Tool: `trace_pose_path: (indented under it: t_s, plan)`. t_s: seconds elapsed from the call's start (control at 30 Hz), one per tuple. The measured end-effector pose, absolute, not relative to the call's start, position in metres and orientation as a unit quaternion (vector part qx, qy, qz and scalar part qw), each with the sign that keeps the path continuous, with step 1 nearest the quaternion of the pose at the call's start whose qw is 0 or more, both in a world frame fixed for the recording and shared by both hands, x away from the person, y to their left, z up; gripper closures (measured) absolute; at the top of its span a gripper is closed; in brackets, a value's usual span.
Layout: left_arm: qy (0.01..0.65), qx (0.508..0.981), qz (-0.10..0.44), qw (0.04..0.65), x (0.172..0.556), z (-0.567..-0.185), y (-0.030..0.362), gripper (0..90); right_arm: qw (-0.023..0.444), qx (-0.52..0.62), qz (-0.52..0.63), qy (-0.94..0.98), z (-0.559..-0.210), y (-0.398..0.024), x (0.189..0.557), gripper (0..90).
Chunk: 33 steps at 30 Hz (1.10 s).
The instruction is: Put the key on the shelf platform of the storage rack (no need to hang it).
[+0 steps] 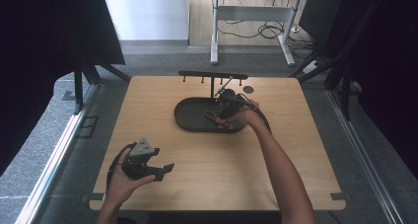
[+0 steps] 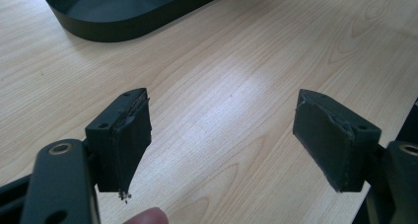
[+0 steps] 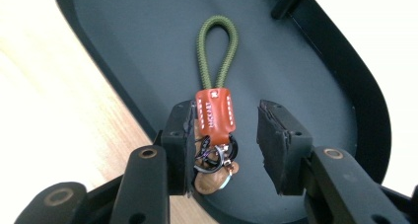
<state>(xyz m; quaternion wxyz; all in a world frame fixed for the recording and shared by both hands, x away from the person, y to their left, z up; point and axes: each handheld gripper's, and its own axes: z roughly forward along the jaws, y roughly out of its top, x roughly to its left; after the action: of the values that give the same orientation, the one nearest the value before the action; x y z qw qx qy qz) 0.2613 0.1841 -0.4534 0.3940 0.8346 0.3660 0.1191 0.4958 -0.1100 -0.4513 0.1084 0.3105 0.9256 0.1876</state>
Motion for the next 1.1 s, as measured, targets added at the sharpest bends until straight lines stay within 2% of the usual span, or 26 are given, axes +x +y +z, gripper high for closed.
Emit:
trace_pose_path:
  t_s: [0.23,0.7,1.1]
  plan:
    - [0.364,0.836,0.118,0.392,0.261,-0.454,0.181,22.8,0.110,0.317,0.210,0.919,-0.441,-0.121,0.482,54.4]
    - [0.361,0.838,0.123,0.389,0.260,-0.453,0.178,22.8,0.109,0.306,0.269,0.907,-0.426,-0.154,0.433,52.1]
    - [0.359,0.842,0.121,0.384,0.260,-0.455,0.173,22.7,0.109,0.319,0.322,0.885,-0.438,-0.191,0.384,50.7]
